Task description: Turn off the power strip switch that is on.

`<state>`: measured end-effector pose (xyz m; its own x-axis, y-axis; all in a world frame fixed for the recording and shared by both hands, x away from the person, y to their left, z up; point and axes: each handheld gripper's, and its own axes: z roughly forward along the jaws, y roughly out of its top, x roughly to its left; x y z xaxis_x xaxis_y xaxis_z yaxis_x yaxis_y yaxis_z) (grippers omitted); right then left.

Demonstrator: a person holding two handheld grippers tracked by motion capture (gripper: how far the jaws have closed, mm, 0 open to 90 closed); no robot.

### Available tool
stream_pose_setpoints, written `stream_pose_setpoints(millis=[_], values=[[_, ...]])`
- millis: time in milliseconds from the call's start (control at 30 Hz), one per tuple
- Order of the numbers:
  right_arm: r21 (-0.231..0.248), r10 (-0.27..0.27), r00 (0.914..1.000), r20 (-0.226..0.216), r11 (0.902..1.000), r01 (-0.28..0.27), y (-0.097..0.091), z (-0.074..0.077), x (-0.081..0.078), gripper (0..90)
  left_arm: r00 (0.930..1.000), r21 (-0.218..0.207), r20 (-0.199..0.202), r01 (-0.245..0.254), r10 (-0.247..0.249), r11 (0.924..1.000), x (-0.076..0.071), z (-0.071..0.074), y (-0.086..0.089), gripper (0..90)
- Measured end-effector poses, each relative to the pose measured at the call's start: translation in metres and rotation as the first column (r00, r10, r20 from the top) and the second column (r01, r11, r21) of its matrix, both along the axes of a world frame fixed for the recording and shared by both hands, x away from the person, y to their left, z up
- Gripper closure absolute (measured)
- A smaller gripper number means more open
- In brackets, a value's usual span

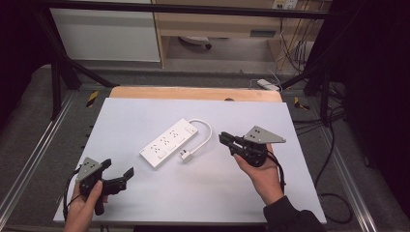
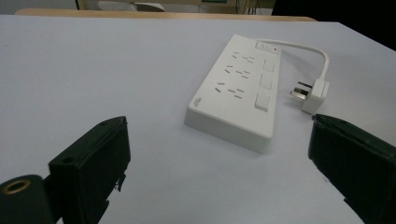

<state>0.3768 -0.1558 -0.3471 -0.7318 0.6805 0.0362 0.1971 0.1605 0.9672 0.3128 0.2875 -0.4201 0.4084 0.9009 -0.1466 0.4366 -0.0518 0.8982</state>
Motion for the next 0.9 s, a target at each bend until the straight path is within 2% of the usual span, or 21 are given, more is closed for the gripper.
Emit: stream_pose_setpoints(millis=[433,900], values=[[-0.040,0.032,0.9995,0.008,0.9987,-0.032,0.024,-0.008,0.003,87.7,1.0000,0.004,-0.001,0.003,-0.003,1.0000,0.000,0.000,0.000,5.5],[-0.004,0.067,0.9977,-0.012,0.9978,-0.067,0.042,-0.014,0.009,89.9,0.9999,0.008,-0.001,0.010,-0.010,0.9999,0.000,0.000,-0.001,5.5]])
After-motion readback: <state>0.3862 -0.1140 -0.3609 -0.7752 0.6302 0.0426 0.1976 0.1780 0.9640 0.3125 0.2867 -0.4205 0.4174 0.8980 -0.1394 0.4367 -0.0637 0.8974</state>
